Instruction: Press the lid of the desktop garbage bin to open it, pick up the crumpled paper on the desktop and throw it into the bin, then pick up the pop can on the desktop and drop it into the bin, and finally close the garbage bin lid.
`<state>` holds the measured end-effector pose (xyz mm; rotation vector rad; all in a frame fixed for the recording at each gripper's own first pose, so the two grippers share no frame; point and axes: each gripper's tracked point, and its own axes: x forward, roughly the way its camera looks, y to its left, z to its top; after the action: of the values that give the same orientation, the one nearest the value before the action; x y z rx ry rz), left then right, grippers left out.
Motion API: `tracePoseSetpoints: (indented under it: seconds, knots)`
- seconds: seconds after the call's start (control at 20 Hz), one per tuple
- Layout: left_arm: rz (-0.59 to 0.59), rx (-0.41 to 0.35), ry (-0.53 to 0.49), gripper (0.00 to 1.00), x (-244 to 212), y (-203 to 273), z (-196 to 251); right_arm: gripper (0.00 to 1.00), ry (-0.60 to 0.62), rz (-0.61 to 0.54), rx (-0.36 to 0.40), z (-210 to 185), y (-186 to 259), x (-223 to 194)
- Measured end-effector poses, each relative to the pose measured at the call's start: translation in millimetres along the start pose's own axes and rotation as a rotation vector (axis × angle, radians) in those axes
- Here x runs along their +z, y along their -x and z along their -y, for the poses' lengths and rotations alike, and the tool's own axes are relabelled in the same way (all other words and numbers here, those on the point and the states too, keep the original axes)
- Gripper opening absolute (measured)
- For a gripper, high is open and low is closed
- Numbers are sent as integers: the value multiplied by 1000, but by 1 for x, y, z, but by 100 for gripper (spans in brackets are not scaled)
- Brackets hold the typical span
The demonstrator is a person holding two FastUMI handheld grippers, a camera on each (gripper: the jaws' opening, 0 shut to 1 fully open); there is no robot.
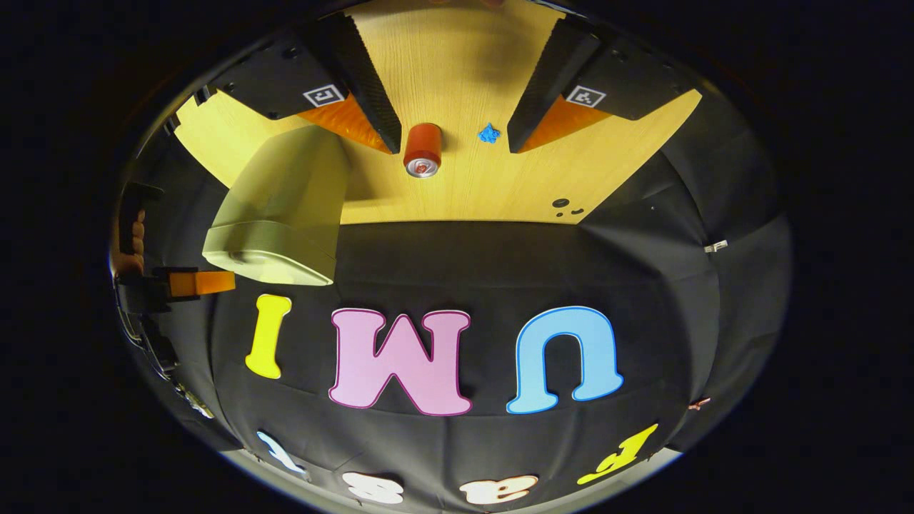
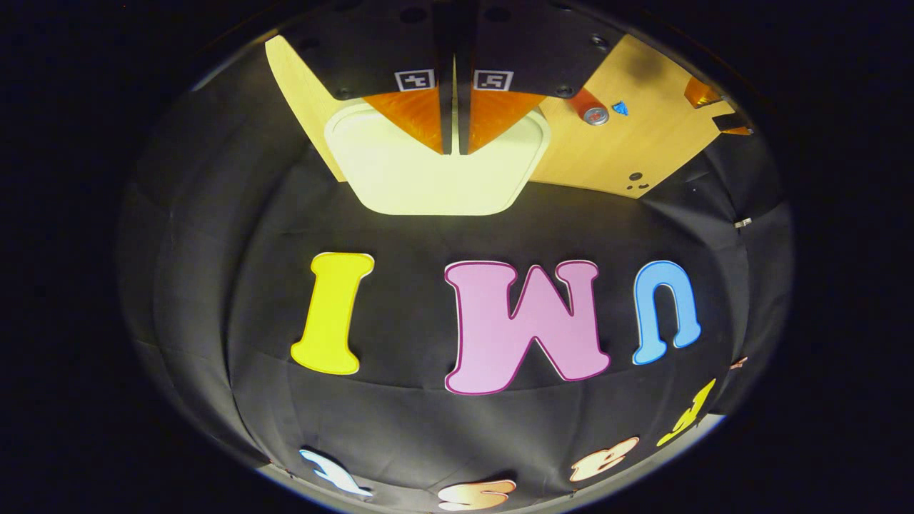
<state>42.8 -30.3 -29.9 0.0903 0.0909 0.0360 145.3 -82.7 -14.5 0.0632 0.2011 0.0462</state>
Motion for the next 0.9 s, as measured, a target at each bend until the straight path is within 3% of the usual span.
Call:
tracePoseSetpoints:
  seconds: [0.9]
  knots:
    - [-35,17,7,96,-11,-13,-16,5,-26,-36,-37,10,-14,-19]
